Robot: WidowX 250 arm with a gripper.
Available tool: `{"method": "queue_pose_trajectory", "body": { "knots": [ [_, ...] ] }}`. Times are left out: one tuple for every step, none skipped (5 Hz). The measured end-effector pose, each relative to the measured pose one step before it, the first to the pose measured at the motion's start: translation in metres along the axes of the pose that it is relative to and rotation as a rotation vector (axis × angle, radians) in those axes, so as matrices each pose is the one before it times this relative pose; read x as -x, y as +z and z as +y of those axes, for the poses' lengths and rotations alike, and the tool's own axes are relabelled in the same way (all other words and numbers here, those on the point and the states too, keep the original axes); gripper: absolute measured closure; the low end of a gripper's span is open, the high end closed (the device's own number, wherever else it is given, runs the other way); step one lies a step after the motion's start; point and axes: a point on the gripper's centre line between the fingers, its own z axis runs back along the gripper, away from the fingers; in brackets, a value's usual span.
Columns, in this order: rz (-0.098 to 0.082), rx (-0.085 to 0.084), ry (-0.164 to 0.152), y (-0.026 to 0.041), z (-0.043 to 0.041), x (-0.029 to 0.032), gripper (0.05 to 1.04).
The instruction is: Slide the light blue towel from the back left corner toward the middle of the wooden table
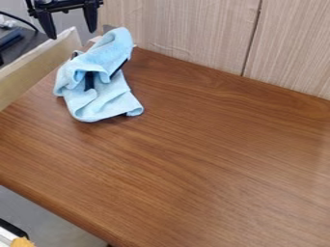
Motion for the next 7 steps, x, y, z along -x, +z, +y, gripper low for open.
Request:
{"method": "queue_pose_trajectory", "body": {
  "knots": [
    [0.0362, -0.0081, -0.0018, -0.01306, -0.0003, 0.00544, 0.083],
    [0.0304, 0.0101, -0.0244, -0.01033, -0.00788, 0.01263, 0.083],
    [0.0194, -0.0091, -0.0344, -0.01252, -0.00726, 0.01007, 0.083],
    [-0.0088, -0.0006, 0.0156, -0.01994, 0.00339, 0.01115, 0.083],
    [0.0371, -0.02, 0.0132, -0.0264, 0.00538, 0.00435, 0.083],
    [0.0129, -0.0066, 0.0126, -0.00977, 0.00359, 0.00008, 0.083],
    [-0.0011, -0.0103, 0.0054, -0.00428, 0.00173, -0.00065, 0.083]
  ]
}}
